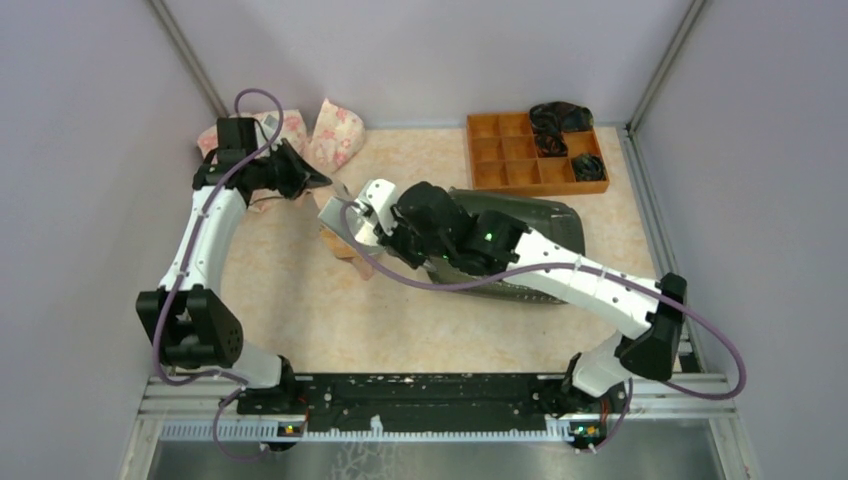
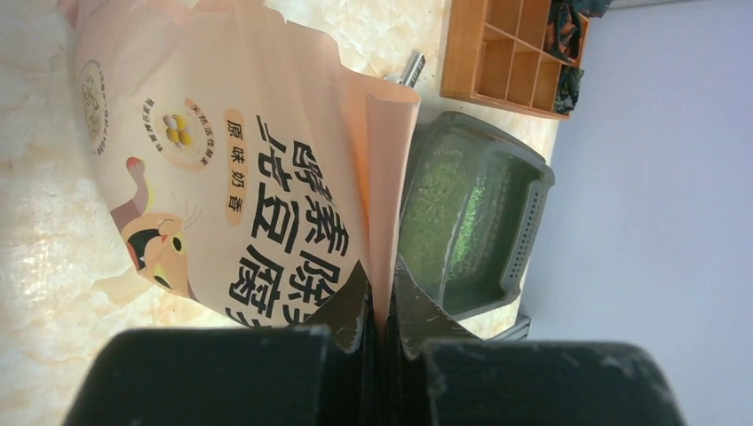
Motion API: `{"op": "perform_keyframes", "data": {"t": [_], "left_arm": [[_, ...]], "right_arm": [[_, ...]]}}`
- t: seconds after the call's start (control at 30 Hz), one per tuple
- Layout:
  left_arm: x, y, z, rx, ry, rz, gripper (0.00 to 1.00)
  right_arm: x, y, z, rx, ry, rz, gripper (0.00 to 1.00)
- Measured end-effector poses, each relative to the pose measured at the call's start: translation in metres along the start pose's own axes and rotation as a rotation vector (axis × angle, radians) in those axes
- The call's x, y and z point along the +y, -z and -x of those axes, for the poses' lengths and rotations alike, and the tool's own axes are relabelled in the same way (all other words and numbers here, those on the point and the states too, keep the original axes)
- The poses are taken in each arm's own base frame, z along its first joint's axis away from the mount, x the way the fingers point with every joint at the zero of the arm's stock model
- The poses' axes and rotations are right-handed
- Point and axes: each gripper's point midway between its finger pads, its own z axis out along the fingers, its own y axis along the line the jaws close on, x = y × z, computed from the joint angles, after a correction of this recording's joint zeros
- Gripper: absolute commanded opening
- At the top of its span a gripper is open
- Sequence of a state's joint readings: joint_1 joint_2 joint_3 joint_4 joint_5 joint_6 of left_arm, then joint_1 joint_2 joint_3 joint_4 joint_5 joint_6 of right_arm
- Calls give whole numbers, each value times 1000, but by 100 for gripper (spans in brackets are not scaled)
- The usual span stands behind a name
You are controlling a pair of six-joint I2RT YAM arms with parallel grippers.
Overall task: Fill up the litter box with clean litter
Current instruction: 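Scoop the cat litter from the cat litter bag.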
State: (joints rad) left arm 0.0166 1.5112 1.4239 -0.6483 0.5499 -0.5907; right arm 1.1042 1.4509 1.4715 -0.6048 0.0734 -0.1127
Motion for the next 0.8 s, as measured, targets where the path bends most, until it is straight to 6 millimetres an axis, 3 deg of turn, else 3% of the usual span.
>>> {"op": "perform_keyframes", "data": {"t": [0.13, 0.3, 0.53, 0.7, 0.8], "left_arm": [[-4, 5, -5, -24, -21, 28, 0], [-8, 14, -11, -56, -46, 66, 0], [-9, 25, -15, -80, -64, 107, 0], [-7, 23, -20, -72, -69, 125, 0], [-6, 20, -25, -61, -73, 130, 0]], "right_arm": [[-12, -4, 6, 67, -34, -73, 0], [-10, -6, -18, 231, -76, -123, 0], [5, 25, -14, 296, -141, -125, 0], [1, 48, -11, 327, -166, -151, 0], [-2, 51, -11, 348, -163, -174, 0]]}}
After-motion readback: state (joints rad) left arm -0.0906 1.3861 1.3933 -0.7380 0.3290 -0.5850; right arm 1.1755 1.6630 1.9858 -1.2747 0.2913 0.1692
